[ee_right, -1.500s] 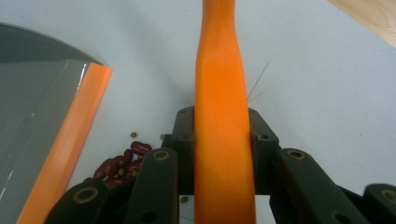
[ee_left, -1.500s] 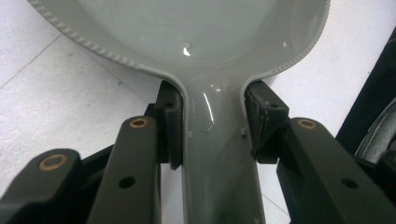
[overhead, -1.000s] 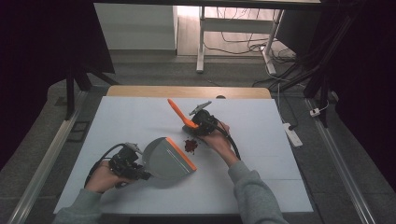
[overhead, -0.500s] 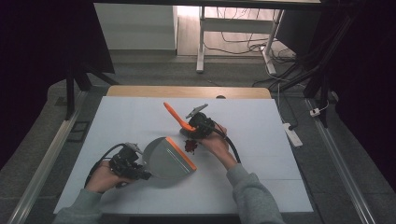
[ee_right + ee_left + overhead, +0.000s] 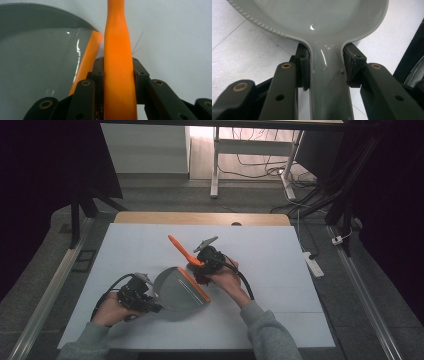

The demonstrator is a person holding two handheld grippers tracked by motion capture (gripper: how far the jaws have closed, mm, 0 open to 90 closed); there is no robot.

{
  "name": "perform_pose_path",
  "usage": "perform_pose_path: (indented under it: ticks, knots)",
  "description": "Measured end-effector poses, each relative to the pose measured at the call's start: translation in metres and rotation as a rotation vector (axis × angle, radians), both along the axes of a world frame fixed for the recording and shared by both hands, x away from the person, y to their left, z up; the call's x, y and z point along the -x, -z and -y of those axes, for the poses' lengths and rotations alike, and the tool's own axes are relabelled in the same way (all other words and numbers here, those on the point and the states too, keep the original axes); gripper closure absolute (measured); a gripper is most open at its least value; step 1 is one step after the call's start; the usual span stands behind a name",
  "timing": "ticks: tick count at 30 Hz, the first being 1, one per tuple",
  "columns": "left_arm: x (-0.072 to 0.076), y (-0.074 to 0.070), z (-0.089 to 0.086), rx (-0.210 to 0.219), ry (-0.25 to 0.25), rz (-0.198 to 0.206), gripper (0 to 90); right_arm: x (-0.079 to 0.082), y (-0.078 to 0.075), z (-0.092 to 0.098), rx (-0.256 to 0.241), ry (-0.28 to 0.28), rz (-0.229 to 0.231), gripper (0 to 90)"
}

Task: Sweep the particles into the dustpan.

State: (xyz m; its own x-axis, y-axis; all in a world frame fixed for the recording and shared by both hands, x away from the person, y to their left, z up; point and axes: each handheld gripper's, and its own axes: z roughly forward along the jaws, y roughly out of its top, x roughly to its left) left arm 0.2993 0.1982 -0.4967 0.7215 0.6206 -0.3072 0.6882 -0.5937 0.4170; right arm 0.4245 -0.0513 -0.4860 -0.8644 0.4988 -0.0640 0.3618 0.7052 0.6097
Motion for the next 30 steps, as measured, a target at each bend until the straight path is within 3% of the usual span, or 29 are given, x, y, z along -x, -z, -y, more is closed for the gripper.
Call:
perform_pose_path:
  ticks: [6, 9, 15, 18, 22, 26, 30]
  knots:
    - [0.000, 0.000, 0.000, 0.002, -0.001, -0.001, 61.7, 0.005, 0.001, -0.003, -0.018, 0.001, -0.015, 70.6]
    - [0.000, 0.000, 0.000, 0.000, 0.000, 0.000, 61.7, 0.008, 0.001, -0.004, -0.060, 0.009, -0.052, 70.7]
    - [0.000, 0.000, 0.000, 0.000, 0.000, 0.000, 61.7, 0.016, 0.001, -0.009, -0.108, -0.005, -0.063, 70.7]
    - [0.000, 0.000, 0.000, 0.000, -0.001, 0.000, 61.7, 0.020, -0.001, -0.013, -0.152, -0.021, -0.088, 70.7]
    - [0.000, 0.001, 0.000, 0.001, -0.001, 0.000, 61.7, 0.027, -0.004, -0.022, -0.167, -0.067, -0.100, 70.7]
    - [0.000, 0.001, 0.000, 0.003, -0.001, 0.001, 61.7, 0.031, -0.010, -0.023, -0.186, -0.087, -0.081, 70.7]
    - [0.001, 0.001, -0.001, 0.004, 0.000, 0.002, 61.7, 0.029, -0.019, -0.013, -0.208, -0.064, -0.042, 70.7]
